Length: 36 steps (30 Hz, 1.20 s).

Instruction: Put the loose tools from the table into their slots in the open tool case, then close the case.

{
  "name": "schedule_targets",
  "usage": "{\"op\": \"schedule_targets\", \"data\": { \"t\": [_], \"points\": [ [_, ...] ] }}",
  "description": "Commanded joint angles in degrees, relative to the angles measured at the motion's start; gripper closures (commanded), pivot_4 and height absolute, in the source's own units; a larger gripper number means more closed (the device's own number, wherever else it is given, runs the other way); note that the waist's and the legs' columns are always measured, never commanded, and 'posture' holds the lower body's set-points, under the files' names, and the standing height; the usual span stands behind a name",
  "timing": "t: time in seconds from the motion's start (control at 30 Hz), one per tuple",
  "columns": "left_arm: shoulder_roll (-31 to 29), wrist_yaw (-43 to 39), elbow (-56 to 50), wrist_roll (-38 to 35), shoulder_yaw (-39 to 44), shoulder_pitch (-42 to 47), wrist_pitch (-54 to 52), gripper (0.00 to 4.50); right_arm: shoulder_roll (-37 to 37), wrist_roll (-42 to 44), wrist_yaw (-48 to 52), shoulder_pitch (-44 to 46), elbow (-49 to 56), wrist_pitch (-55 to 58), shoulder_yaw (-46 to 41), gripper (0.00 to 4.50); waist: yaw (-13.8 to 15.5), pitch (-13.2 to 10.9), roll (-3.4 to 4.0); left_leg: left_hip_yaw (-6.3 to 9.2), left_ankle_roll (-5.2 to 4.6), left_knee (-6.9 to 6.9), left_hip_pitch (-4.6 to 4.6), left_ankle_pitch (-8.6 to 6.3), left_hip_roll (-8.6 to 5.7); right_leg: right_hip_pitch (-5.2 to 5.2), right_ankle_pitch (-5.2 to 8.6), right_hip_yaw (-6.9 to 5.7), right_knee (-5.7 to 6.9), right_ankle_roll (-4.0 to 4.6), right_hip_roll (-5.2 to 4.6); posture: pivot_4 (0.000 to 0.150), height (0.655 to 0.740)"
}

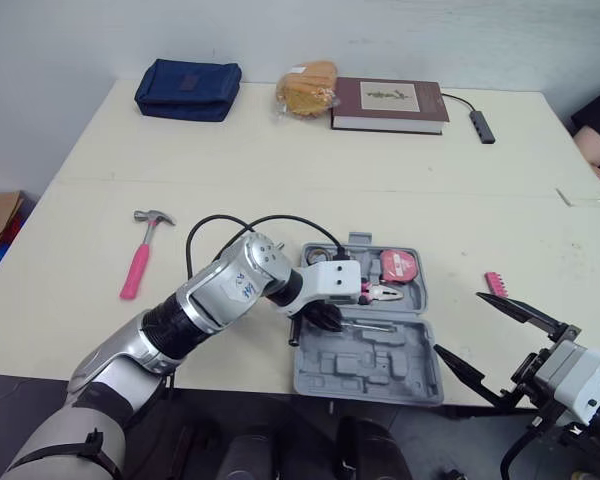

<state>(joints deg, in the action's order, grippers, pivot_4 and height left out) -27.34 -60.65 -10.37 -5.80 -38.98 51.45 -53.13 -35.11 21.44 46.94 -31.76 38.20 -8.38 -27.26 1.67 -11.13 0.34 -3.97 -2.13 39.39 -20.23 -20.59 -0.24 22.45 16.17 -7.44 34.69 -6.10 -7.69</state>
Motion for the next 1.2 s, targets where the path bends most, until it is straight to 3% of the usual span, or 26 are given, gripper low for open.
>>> {"op": "schedule_targets", "data": {
  "t": [0.03,1.13,1.2],
  "points": [
    [0.7,1.4,0.0,0.9,0.2,0.7,-0.2,4.48,-0.5,0.7,-0.5,0.4,2.5,0.3,-1.0,0.00,0.0,0.0,0.00,0.00,0.00,0.01,0.00,0.00,0.00,0.00,0.00,0.00,0.01,0.00,0.00,0.150,0.7400],
    [-1.7,3.0,-3.0,8.4,-2.3,1.0,6.8,4.48,-0.1,0.6,-0.4,2.4,2.6,1.7,0.0,0.00,0.0,0.0,0.00,0.01,-0.04,0.27,-0.03,-0.03,0.00,0.00,0.00,0.02,0.21,0.00,-0.04,0.150,0.7400],
    [-1.5,3.2,-3.4,8.6,-1.7,0.7,8.1,3.52,0.0,0.6,-0.4,2.4,2.6,1.7,0.1,0.00,0.0,0.0,0.00,0.01,-0.05,0.27,-0.03,-0.03,0.00,0.00,0.00,0.02,0.22,0.00,-0.04,0.150,0.7400]
  ]
}}
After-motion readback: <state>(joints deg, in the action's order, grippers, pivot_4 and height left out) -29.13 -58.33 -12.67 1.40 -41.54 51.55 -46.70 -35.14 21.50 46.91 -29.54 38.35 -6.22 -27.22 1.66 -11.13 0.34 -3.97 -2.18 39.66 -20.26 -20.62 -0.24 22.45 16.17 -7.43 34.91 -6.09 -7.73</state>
